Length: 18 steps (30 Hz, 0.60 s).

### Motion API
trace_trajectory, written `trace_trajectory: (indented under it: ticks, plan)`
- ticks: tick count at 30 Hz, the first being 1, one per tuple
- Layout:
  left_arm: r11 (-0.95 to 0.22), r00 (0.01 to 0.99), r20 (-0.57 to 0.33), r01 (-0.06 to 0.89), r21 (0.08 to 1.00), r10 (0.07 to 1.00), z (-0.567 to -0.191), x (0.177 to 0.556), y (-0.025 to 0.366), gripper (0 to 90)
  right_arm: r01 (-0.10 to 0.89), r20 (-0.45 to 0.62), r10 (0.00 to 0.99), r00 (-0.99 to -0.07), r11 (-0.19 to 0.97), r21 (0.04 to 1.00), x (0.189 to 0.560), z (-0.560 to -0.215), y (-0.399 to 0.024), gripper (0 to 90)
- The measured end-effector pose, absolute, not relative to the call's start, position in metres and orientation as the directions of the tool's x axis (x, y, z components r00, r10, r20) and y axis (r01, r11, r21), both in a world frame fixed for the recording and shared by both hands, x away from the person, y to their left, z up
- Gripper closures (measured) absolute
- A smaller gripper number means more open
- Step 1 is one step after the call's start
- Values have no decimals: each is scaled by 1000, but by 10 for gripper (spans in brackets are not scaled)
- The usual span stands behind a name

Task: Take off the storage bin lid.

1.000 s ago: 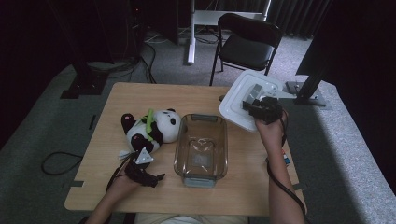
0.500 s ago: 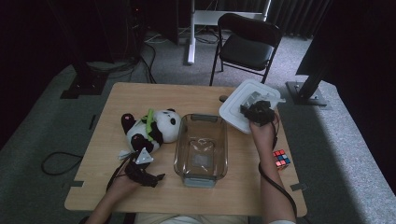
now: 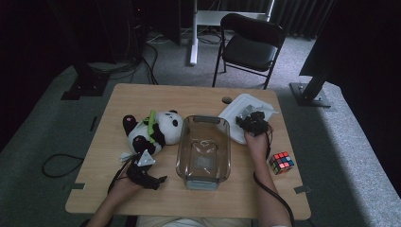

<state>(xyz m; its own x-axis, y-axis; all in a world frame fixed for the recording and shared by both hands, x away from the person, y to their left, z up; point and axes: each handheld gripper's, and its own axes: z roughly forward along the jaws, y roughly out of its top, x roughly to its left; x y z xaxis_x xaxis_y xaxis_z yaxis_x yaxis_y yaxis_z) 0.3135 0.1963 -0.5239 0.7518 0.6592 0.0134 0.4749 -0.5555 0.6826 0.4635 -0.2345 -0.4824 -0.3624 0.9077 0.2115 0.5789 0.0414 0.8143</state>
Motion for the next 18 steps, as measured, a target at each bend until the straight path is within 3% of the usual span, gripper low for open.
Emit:
trace_trajectory:
  ticks: [18]
  plan:
    - [-554,750,13,476,683,661,-524,313,196,33,624,325,878,-351,-39,780,483,-517,-239,590]
